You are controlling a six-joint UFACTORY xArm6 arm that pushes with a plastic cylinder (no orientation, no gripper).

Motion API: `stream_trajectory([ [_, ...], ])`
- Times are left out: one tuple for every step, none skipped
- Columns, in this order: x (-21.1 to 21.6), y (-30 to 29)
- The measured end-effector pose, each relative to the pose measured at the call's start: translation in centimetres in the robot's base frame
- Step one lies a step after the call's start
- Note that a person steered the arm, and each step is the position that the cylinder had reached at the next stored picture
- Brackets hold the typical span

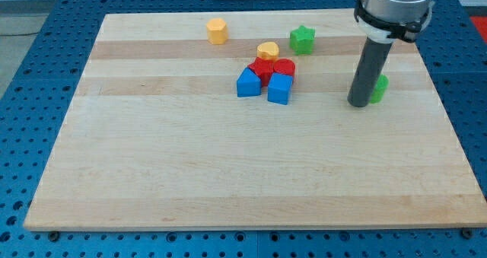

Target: Move the green star to the top of the green circle

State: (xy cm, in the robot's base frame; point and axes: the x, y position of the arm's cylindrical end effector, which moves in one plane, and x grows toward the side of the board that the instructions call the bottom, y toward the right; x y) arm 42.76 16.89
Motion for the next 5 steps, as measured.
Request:
stream_trajectory([
  [-0.5,0.3],
  [-1.7,-1.1],
  [-4.0,-2.2],
  [-7.3,-2.2],
  [-10.6,-2.1],
])
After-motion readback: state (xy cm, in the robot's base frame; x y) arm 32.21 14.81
